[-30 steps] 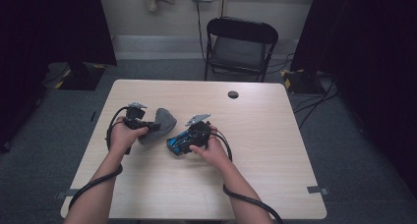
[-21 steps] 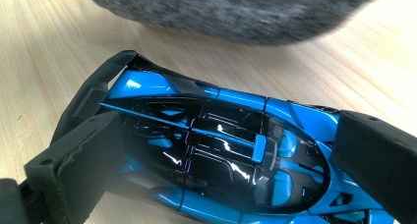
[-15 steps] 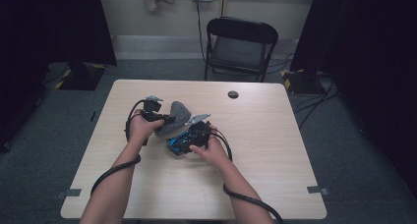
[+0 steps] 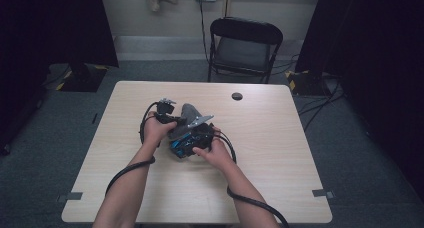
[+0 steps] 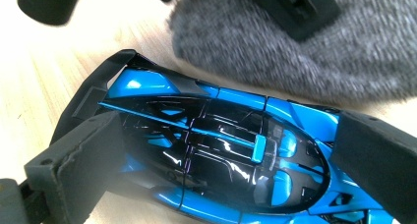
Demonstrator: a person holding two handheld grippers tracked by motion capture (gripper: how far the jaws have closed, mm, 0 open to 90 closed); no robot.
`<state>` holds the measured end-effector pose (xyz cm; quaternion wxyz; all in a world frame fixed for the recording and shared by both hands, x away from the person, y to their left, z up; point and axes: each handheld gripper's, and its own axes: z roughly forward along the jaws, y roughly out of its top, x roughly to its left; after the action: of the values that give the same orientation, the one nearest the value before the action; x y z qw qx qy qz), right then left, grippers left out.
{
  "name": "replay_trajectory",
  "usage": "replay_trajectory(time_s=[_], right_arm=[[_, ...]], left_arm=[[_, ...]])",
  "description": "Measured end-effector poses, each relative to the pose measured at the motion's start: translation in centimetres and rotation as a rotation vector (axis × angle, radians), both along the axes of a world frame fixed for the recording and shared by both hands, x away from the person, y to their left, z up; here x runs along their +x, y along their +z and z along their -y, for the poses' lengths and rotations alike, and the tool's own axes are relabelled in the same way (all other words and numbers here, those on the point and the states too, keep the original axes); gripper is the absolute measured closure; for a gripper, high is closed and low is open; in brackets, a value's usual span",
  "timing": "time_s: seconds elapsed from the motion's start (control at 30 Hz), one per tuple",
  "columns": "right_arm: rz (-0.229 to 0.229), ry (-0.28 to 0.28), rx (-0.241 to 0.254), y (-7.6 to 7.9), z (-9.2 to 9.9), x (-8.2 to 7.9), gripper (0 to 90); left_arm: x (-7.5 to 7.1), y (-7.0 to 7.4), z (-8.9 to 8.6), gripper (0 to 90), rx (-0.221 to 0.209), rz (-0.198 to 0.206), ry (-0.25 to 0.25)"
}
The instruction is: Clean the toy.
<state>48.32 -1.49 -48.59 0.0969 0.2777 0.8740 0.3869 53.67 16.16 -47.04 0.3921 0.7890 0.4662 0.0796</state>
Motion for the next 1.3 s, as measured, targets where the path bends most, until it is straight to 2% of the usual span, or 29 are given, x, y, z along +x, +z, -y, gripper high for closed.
replay_trajectory(time_s=[0.27,0.8,1.3], right_arm=[[0.001,-0.001,0.001,0.0,0.0,0.0,0.0],[0.0,-0.001,0.003,0.0,0.0,0.0,0.0],[-0.001,0.002,0.0,0.0,-0.1,-0.1,0.0]], left_arm=[[-0.1,-0.6,1.4,75.0,-0.001,-0.01,-0.038],[-0.9,-0.5,1.3,75.3,-0.002,-0.011,-0.068],[-1.4,-0.3,0.4,75.4,0.0,-0.021,-0.096]])
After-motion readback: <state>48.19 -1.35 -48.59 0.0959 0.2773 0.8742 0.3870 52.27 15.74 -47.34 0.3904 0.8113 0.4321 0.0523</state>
